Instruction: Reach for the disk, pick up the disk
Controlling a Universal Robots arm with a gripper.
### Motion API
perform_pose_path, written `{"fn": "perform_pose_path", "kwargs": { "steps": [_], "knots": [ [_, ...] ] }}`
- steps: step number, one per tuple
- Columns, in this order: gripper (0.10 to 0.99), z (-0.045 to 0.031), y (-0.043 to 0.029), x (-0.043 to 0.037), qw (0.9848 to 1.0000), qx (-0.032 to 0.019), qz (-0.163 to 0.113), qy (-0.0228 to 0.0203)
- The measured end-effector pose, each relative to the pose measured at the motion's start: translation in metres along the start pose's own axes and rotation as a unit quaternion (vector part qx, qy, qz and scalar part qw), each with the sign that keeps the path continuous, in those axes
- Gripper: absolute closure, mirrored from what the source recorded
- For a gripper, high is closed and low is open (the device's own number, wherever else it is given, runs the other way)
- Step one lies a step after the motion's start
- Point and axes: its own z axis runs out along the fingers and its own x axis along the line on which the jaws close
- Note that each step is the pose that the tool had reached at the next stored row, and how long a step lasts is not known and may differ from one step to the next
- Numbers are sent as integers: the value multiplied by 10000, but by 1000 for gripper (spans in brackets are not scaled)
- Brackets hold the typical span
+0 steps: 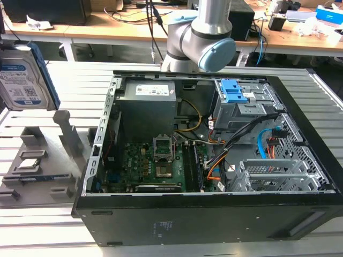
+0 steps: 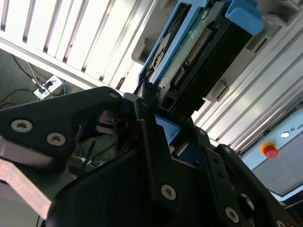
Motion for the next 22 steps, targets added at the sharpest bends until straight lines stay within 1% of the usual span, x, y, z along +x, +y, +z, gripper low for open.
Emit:
{"fn": "perform_pose_path", "kwargs": {
  "steps": [8, 15, 19, 22],
  "knots": [
    [722, -93, 2, 0, 10000, -5, 0, 0],
    [722, -195, 5, 1, 10000, -9, 0, 0],
    [722, -266, 8, 1, 10000, -10, 0, 0],
    [722, -301, 9, 1, 10000, -10, 0, 0]
  ]
}}
